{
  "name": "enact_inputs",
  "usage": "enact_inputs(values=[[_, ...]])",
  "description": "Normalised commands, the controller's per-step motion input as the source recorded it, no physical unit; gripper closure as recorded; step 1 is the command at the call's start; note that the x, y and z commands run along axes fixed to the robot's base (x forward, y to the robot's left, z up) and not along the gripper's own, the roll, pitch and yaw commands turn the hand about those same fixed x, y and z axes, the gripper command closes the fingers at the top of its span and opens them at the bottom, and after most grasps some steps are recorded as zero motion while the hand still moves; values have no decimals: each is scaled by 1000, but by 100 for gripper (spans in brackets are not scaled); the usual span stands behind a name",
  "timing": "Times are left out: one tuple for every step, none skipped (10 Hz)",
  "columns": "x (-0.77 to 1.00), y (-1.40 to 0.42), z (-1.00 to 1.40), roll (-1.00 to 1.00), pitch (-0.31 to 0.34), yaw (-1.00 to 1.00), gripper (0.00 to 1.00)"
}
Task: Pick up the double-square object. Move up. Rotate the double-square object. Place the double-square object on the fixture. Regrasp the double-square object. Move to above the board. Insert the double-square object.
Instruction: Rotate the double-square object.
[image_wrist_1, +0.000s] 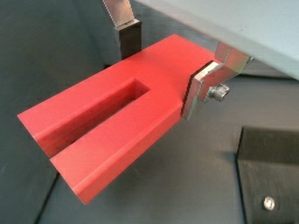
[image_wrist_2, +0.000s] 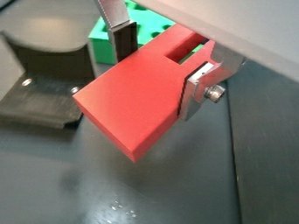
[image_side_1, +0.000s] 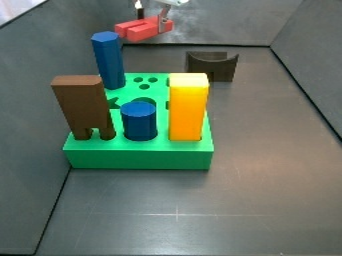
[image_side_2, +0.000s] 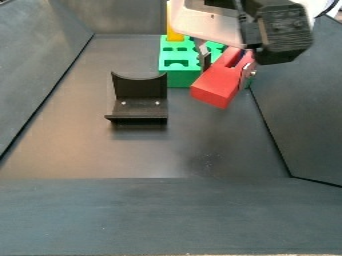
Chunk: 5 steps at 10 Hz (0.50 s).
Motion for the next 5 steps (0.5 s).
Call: enact_inputs(values=[[16, 19, -21, -7, -4, -1000, 100], [16, 19, -21, -7, -4, -1000, 100], [16, 19, -21, -7, -4, -1000, 100], [16, 19, -21, -7, -4, -1000, 100], [16, 19, -21, -8, -4, -1000, 100]])
